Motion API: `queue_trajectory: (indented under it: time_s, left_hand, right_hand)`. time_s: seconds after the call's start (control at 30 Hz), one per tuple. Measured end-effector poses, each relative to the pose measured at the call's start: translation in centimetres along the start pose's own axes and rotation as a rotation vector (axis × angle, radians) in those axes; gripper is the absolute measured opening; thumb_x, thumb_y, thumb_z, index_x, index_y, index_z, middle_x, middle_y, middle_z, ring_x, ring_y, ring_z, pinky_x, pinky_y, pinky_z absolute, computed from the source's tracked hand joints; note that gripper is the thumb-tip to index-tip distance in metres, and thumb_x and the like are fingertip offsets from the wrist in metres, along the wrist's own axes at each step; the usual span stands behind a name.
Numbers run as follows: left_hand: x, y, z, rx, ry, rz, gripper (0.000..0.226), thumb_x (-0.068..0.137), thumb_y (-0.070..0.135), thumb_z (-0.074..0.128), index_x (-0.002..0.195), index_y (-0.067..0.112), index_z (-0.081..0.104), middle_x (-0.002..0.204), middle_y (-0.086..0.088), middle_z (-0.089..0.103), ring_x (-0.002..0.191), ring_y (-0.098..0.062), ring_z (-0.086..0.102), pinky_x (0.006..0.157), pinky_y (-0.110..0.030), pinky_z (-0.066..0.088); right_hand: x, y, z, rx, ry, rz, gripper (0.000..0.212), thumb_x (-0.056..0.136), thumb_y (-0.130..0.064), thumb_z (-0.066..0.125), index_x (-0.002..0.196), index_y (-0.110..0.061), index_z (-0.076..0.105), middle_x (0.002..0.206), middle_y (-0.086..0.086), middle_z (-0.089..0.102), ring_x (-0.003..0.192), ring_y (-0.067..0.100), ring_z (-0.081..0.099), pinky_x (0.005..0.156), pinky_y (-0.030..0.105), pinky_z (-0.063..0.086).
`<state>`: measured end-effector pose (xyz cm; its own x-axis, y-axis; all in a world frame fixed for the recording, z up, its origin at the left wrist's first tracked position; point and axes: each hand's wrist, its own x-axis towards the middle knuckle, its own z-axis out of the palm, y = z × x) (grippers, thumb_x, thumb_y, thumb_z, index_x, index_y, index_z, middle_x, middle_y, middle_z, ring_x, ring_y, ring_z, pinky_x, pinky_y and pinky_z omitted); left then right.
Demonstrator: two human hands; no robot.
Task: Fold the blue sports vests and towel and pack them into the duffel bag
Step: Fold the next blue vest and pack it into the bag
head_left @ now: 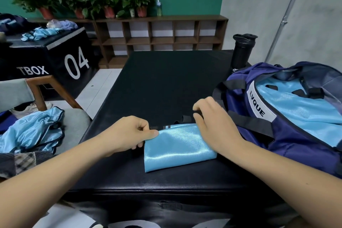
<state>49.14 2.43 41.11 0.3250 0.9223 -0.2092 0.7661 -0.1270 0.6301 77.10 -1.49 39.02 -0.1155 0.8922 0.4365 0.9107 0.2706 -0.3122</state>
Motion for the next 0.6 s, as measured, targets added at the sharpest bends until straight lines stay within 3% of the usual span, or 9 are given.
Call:
queue_trajectory:
  time_s: [0.07, 0.2, 0.27, 0.33, 0.5, 0.6]
  left_hand:
    - [0.1, -0.2, -0.2, 0.021, -0.001, -0.003, 0.049, 0.091, 0.056, 0.075, 0.075, 0.012, 0.061, 0.064, 0.000, 0.070, 0.053, -0.011, 0.056, 0.066, -0.029, 0.050]
    - [0.5, -0.7, -0.4, 0.017, -0.021, 0.002, 0.049, 0.090, 0.055, 0.078, 0.077, 0.010, 0.062, 0.064, 0.001, 0.068, 0.054, -0.010, 0.056, 0.064, -0.028, 0.048]
    - [0.7, -1.0, -0.5, 0.011, -0.031, 0.006, 0.049, 0.089, 0.055, 0.078, 0.079, 0.009, 0.062, 0.064, 0.002, 0.068, 0.055, -0.010, 0.057, 0.064, -0.028, 0.048]
    - [0.9, -1.2, -0.6, 0.015, -0.034, 0.014, 0.049, 0.089, 0.055, 0.079, 0.081, 0.009, 0.063, 0.065, 0.002, 0.069, 0.055, -0.010, 0.057, 0.064, -0.028, 0.049]
    - [0.9, -1.5, -1.0, 0.015, -0.039, 0.031, 0.048, 0.087, 0.055, 0.081, 0.084, 0.010, 0.066, 0.066, 0.003, 0.070, 0.056, -0.009, 0.058, 0.064, -0.025, 0.050]
    - [0.9, -1.6, -1.1, 0.002, -0.055, 0.038, 0.047, 0.086, 0.055, 0.083, 0.084, 0.011, 0.066, 0.067, 0.003, 0.070, 0.056, -0.009, 0.058, 0.065, -0.025, 0.051]
  right_hand:
    - [1.1, -0.5, -1.0, 0.097, -0.016, -0.114, 0.014, 0.107, -0.036, 0.055, 0.119, -0.027, 0.056, 0.119, -0.012, 0.051, 0.105, 0.013, 0.052, 0.095, 0.037, 0.043]
    - [3.7, -1.6, -2.2, 0.105, -0.567, -0.127, 0.063, 0.090, -0.074, 0.063, 0.142, -0.041, 0.051, 0.134, -0.019, 0.051, 0.124, 0.007, 0.049, 0.110, 0.034, 0.041]
    - [4.8, -2.0, -2.1, 0.043, -0.756, -0.119, 0.080, 0.080, -0.081, 0.071, 0.146, -0.041, 0.049, 0.134, -0.019, 0.053, 0.125, 0.008, 0.052, 0.110, 0.035, 0.045]
    - [5.9, -2.6, -2.0, -0.009, -0.856, -0.118, 0.081, 0.075, -0.079, 0.078, 0.143, -0.040, 0.053, 0.129, -0.018, 0.056, 0.120, 0.009, 0.056, 0.106, 0.036, 0.048]
    - [7.9, -3.8, -1.7, -0.031, -1.001, -0.089, 0.063, 0.064, -0.072, 0.090, 0.113, -0.041, 0.065, 0.110, -0.018, 0.068, 0.098, 0.009, 0.068, 0.091, 0.040, 0.060]
    - [8.0, -4.6, -1.2, -0.053, -1.085, -0.096, 0.055, 0.067, -0.065, 0.091, 0.103, -0.033, 0.063, 0.102, -0.007, 0.069, 0.084, 0.016, 0.065, 0.075, 0.037, 0.055]
